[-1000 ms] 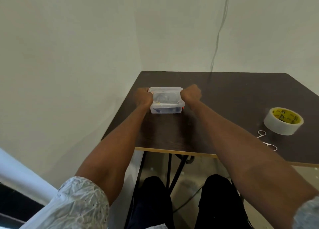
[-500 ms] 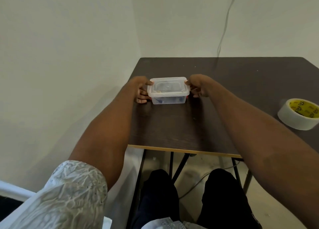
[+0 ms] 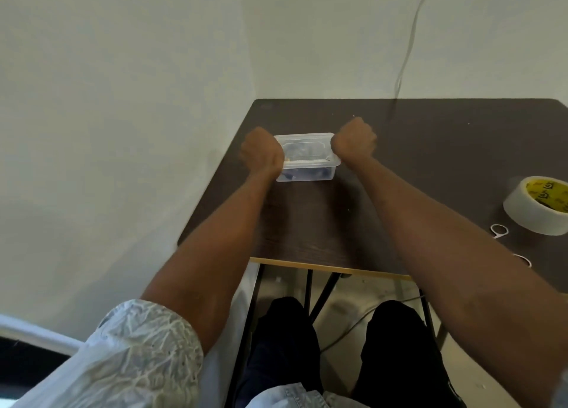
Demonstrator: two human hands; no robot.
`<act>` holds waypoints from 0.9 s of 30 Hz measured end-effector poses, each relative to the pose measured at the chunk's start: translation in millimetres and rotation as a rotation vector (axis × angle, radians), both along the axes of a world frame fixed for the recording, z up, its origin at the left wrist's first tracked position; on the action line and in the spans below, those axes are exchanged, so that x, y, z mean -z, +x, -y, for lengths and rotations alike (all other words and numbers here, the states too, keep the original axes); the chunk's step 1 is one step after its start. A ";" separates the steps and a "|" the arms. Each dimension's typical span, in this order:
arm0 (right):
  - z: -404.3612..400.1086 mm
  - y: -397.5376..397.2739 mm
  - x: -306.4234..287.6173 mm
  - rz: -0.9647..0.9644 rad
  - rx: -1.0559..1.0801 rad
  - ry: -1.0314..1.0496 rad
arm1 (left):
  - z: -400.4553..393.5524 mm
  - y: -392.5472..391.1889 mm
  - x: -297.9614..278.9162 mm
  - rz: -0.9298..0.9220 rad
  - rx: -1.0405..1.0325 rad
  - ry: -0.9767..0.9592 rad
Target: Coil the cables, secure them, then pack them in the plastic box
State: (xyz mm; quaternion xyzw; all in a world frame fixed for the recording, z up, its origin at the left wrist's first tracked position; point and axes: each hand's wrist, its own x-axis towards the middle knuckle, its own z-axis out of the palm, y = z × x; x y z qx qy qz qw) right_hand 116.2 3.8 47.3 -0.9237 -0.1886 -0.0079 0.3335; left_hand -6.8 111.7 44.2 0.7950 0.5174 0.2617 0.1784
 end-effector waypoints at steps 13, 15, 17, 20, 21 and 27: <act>-12.6 37.7 14.3 0.072 -0.354 0.086 | -46.7 14.6 15.1 -0.050 0.071 0.259; -30.7 38.2 22.9 0.080 -0.413 0.147 | -64.0 22.5 16.1 -0.111 0.097 0.319; -55.0 33.0 26.6 0.085 -0.424 0.134 | -79.8 29.9 12.4 -0.143 0.110 0.271; -75.0 28.7 11.6 -0.070 -0.444 0.072 | -93.3 29.0 2.2 -0.233 0.175 0.181; -75.4 27.5 7.9 -0.113 -0.474 0.039 | -93.6 25.1 2.2 -0.293 0.221 0.159; -30.2 12.8 -61.3 -0.149 -0.384 -0.121 | -52.6 4.3 -44.9 -0.391 0.320 -0.035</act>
